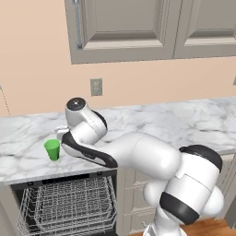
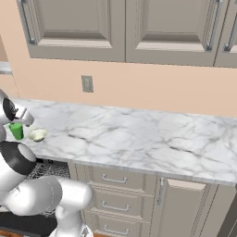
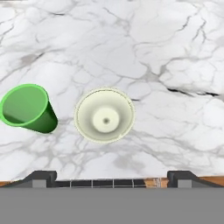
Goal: Pick up the cup and bowl from the counter, place them in the dishwasher, and close the dishwasher door.
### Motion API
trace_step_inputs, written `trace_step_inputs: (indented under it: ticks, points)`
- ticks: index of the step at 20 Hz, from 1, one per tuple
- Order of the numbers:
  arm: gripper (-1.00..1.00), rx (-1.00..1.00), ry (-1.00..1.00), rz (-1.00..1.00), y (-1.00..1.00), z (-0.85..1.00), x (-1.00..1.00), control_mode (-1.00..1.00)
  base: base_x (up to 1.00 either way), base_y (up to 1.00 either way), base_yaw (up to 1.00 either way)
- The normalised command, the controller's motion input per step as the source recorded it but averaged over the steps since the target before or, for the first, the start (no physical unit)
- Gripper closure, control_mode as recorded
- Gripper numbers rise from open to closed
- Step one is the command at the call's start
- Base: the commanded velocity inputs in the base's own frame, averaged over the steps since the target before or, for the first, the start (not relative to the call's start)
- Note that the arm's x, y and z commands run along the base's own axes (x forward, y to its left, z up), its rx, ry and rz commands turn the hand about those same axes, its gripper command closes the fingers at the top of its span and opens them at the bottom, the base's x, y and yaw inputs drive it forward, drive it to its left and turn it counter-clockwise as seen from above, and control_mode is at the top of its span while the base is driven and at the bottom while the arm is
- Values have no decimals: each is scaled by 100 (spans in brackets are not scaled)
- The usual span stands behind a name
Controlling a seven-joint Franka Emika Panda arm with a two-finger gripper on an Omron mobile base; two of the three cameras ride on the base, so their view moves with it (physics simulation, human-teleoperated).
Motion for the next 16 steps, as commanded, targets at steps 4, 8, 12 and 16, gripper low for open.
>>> trace_step_inputs:
  ticks: [4,8,12,16]
  points:
    - [-100,0,0,-3,20,-19,10,-100,0,0,0]
    - [-100,0,0,-1,24,-26,20,-100,0,0,0]
    - [-100,0,0,-1,31,-17,22,-100,0,0,0]
    - [-100,0,0,-1,31,-15,24,-100,0,0,0]
